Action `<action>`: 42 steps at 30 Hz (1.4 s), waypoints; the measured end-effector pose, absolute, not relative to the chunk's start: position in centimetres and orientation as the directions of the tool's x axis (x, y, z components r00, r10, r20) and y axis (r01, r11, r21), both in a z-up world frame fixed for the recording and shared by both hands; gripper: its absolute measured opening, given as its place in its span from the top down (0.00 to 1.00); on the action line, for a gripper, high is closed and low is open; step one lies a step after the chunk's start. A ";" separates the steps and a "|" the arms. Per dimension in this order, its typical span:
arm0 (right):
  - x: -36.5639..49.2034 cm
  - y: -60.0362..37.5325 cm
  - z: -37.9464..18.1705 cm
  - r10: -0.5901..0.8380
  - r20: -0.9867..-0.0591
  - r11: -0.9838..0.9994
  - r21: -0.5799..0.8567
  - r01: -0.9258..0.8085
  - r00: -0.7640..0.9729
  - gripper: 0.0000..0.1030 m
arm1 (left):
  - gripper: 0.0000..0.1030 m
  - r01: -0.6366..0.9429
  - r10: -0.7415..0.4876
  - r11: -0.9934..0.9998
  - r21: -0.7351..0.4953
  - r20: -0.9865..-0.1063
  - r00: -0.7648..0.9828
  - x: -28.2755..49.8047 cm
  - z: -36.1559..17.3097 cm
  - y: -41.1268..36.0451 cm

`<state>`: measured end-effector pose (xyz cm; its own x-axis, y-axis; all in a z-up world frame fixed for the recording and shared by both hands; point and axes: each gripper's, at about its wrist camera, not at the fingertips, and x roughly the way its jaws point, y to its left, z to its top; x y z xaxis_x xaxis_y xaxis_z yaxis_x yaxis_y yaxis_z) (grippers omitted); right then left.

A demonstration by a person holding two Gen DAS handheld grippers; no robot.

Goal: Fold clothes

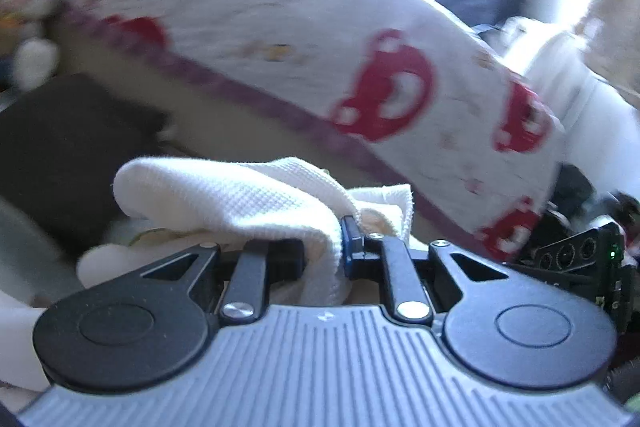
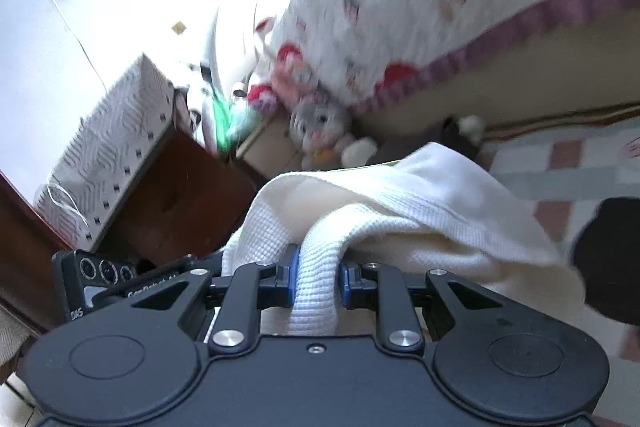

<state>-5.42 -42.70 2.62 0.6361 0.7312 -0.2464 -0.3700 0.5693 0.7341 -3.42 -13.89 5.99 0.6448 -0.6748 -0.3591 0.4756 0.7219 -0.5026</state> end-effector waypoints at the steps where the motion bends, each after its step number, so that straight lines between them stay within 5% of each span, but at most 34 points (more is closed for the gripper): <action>1: -6.3 -44.0 3.4 0.720 -0.231 0.567 0.740 -0.362 0.655 0.77 | 0.86 0.509 -0.700 0.701 -0.500 -0.347 0.625 -3.8 6.6 -15.2; 6: -10.9 -51.2 5.5 0.631 -0.203 0.595 0.746 -0.299 0.749 0.77 | 0.86 0.626 -0.792 0.609 -0.487 -0.328 0.516 -5.0 8.1 -21.9; 8: -12.3 -53.5 6.2 0.581 -0.223 0.635 0.725 -0.264 0.783 0.77 | 0.84 0.620 -0.757 0.652 -0.435 -0.410 0.508 -4.5 7.3 -25.3; 12: -11.3 -59.0 1.8 0.368 -0.419 0.761 0.648 -0.010 0.830 0.62 | 0.80 0.493 -0.545 0.824 -0.280 -0.630 0.553 -2.7 2.2 -30.8; 16: -11.7 -62.6 -5.7 -0.036 -0.657 0.812 0.419 0.405 0.753 0.58 | 0.77 0.458 -0.468 0.863 -0.215 -0.683 0.561 -3.4 -4.9 -31.7; 21: -11.2 -63.3 -6.3 -0.074 -0.662 0.824 0.381 0.420 0.746 0.54 | 0.57 0.502 -0.527 0.828 -0.248 -0.650 0.548 -5.5 -8.6 -31.3; 23: -11.5 -63.2 -6.1 -0.096 -0.623 0.854 0.349 0.386 0.776 0.44 | 0.55 0.560 -0.549 0.800 -0.215 -0.639 0.538 -6.0 -8.5 -32.2; 26: -11.7 -62.4 -6.0 -0.132 -0.608 0.891 0.274 0.363 0.783 0.36 | 0.32 0.647 -0.594 0.739 -0.188 -0.635 0.494 -7.1 -8.2 -33.6; 35: -12.5 -62.0 -6.3 -0.039 -0.635 0.908 0.299 0.292 0.771 0.34 | 0.32 0.718 -0.566 0.679 -0.153 -0.733 0.378 -8.2 -12.8 -37.7; 38: -11.9 -61.6 -7.1 -0.007 -0.678 0.918 0.287 0.274 0.735 0.33 | 0.22 0.707 -0.522 0.695 -0.127 -0.766 0.375 -7.4 -14.5 -38.9; 41: -11.1 -61.3 -8.0 0.016 -0.720 0.920 0.282 0.272 0.693 0.31 | 0.29 0.732 -0.475 0.679 -0.051 -0.791 0.386 -6.7 -15.0 -40.2; 42: -10.8 -61.3 -8.4 0.029 -0.735 0.918 0.288 0.273 0.677 0.31 | 0.55 0.739 -0.459 0.673 -0.020 -0.795 0.397 -6.4 -15.0 -40.5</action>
